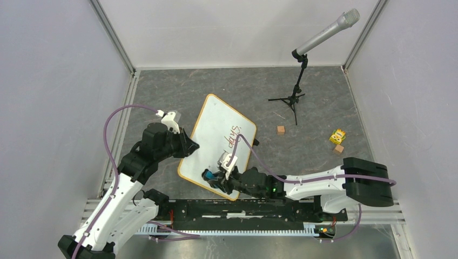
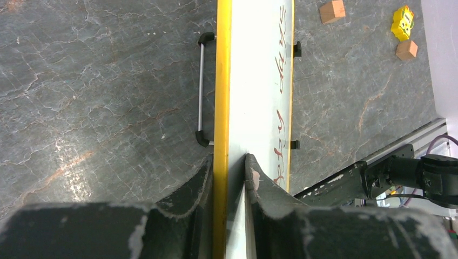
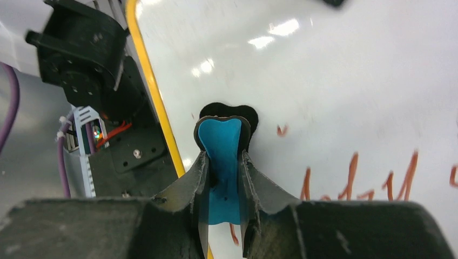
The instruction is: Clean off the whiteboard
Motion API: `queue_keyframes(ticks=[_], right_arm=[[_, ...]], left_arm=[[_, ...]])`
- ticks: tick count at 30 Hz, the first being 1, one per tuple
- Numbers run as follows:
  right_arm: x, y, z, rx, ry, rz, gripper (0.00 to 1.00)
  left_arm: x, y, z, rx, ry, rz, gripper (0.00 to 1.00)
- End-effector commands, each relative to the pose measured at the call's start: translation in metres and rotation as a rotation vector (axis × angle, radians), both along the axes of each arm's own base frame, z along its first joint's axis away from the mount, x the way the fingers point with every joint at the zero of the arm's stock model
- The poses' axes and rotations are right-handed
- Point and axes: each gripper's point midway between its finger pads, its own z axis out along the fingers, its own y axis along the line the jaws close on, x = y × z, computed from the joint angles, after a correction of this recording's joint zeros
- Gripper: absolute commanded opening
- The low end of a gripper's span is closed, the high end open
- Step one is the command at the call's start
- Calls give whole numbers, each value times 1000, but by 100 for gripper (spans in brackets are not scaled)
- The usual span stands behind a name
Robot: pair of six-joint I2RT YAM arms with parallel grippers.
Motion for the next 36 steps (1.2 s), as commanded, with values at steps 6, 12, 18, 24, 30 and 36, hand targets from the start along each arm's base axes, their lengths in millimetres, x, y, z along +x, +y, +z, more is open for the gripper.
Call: queue_keyframes(ticks=[6,12,18,24,30,36], right_arm=[[22,-41,-51,-289,-30,-116,0],[22,38,26,-116,-105,-6,1],[48,28,11,-72,-8,-90,1],[53,-54,-84,-182,170,-238,1],[48,-108,-119,-207,255,-351,2],[48,-56,-76,-138,198,-235,2]], left_arm=[[-7,-4,-8,5,54,-8,2],[-8,-5,-7,6,53,-10,2],[-9,-5,-6,5,48,-14,2],[-9,-5,-6,5,46,-14,2],[-8,-5,-7,8,49,-7,2],[-8,-4,-8,11,51,-4,2]])
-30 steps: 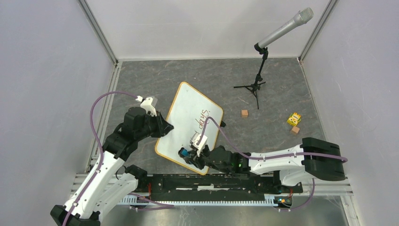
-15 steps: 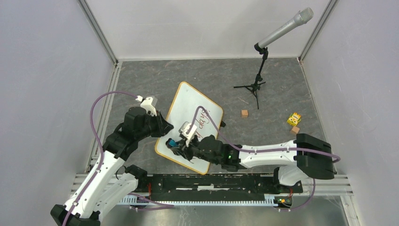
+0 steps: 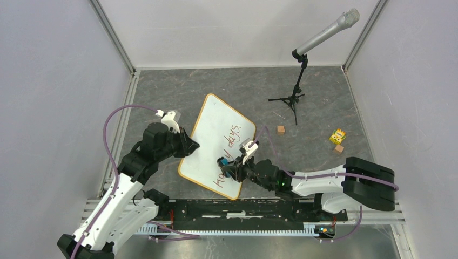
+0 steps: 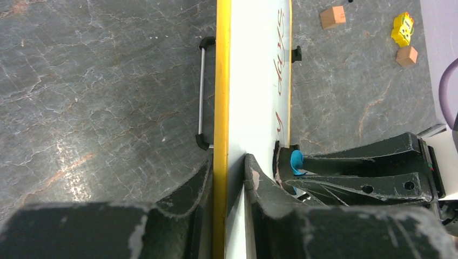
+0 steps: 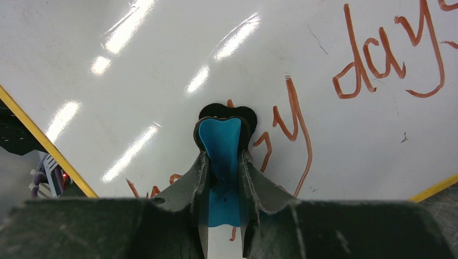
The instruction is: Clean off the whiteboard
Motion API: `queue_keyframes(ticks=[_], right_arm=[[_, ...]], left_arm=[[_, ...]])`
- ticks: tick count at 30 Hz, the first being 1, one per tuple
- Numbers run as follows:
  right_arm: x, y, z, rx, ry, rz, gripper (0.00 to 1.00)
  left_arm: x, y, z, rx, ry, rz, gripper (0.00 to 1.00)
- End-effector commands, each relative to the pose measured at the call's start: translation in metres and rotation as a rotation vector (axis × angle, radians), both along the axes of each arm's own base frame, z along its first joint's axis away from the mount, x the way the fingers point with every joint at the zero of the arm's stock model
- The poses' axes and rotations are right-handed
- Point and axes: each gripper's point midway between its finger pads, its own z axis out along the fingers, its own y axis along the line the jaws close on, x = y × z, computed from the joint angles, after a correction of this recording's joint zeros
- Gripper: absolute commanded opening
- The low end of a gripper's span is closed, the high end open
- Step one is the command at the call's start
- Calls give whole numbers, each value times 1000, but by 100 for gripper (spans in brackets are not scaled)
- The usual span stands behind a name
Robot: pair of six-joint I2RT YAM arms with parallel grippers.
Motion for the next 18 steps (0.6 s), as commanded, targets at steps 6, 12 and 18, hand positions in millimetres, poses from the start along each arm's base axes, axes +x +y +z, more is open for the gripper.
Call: queue_keyframes(ticks=[6,12,18], right_arm=[[-27,82,32,-99,-106,201,2],[-49,131,65,-29,-146,314,2],[-63,107,23,-70,-85,323,1]], left_arm=[[-9,-1,-10,18,58,-7,2],[-9,-1,-11,24,62,-4,2],[-9,0,-10,25,58,3,2]])
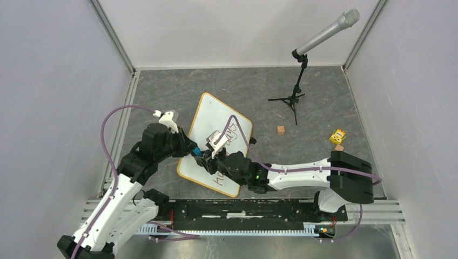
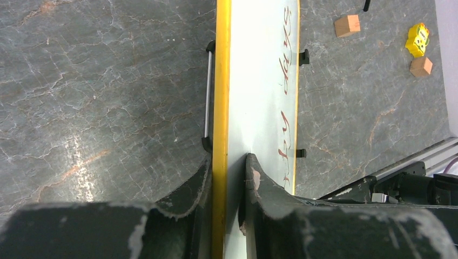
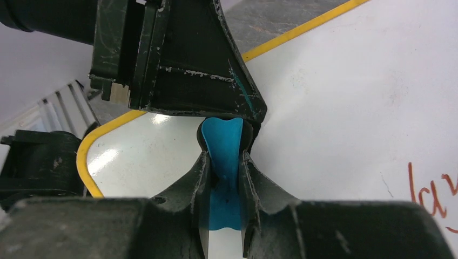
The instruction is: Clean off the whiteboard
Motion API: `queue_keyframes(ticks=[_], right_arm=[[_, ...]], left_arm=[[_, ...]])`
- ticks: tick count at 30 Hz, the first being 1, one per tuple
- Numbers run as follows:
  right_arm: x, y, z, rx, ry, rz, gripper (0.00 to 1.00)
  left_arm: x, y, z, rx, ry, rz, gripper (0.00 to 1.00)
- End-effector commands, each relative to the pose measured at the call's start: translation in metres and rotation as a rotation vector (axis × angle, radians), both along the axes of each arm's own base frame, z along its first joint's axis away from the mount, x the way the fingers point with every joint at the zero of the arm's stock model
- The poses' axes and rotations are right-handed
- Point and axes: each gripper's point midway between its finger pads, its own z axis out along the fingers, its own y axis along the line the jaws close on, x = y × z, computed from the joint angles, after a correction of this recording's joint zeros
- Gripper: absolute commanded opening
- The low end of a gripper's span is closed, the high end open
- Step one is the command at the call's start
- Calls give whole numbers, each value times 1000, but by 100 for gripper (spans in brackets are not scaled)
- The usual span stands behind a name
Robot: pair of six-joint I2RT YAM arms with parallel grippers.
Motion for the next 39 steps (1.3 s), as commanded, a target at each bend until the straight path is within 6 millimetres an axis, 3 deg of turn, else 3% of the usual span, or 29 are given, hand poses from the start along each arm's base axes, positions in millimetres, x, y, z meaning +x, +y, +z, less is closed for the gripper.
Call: queue_keyframes(ticks=[1,6,13,16,20,23,25,30,34,36,39], right_arm=[[-67,4,-66,-66,141,248,1],[-64,-44,-109,-98,224,145,1],[-46,-129,-173,-140,350,-35,1],[-43,-155,-191,-146,386,-90,1],[-45,-170,-198,-160,392,-110,1],[-46,-162,-187,-193,326,-94,1],[-48,-144,-171,-220,253,-74,1],[-64,-71,-109,-156,120,75,1],[-69,-30,-69,-104,47,143,1],[-72,-17,-56,-77,31,171,1],[-73,-13,-57,-72,30,179,1]], left_arm=[[-12,-8,-7,-4,59,-40,2],[-11,-6,-6,-2,52,-26,2],[-12,-7,-6,-5,51,-35,2],[-13,-8,-5,-4,47,-36,2],[-13,-7,-5,-4,49,-35,2],[-13,-8,-5,-5,48,-35,2],[-12,-7,-5,-5,48,-32,2],[-12,-6,-5,-3,46,-26,2],[-12,-5,-4,-2,40,-19,2],[-13,-4,-4,-1,39,-16,2],[-13,-4,-4,0,39,-17,2]])
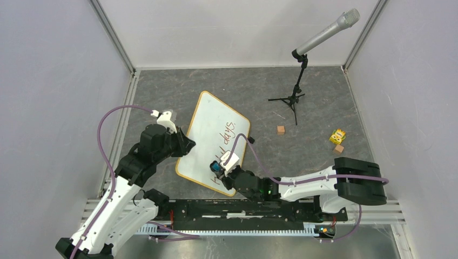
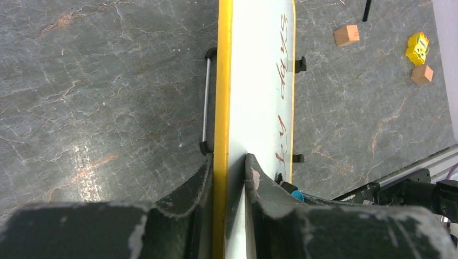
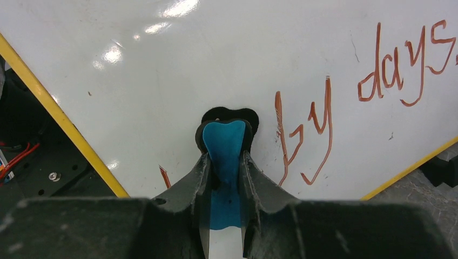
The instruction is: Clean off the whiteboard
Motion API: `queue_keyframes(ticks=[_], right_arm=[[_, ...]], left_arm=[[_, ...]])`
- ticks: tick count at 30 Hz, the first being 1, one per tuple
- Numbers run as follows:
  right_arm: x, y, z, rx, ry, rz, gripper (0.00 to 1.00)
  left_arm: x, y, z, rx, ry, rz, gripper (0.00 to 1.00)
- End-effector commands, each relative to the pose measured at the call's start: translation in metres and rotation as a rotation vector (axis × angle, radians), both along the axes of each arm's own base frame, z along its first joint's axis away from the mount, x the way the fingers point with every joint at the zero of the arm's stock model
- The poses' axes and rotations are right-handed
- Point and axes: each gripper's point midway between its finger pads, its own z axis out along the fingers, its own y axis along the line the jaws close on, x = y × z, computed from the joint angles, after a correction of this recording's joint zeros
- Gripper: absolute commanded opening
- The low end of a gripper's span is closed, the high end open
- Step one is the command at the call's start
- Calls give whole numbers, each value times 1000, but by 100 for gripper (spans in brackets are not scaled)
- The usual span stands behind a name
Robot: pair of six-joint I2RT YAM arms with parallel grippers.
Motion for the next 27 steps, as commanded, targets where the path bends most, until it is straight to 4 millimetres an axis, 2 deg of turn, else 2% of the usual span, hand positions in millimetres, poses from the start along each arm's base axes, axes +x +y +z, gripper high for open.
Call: queue_keyframes(ticks=[1,5,13,16,18,20,27], right_arm=[[-42,52,14,89,63,249,1],[-46,33,-2,85,89,254,1],[-43,-43,-72,-10,164,143,1],[-45,-52,-79,-15,180,142,1],[-47,-47,-75,-15,171,159,0],[-49,-34,-61,-8,137,184,1],[-74,42,21,104,22,352,0]], left_arm=[[-13,-8,-13,-7,82,-36,2],[-12,-9,-14,-4,88,-38,2],[-13,-9,-14,-5,86,-40,2],[-13,-9,-15,-2,93,-41,2],[-12,-10,-15,-2,93,-40,2],[-12,-9,-16,-1,96,-37,2],[-12,-8,-16,2,94,-30,2]])
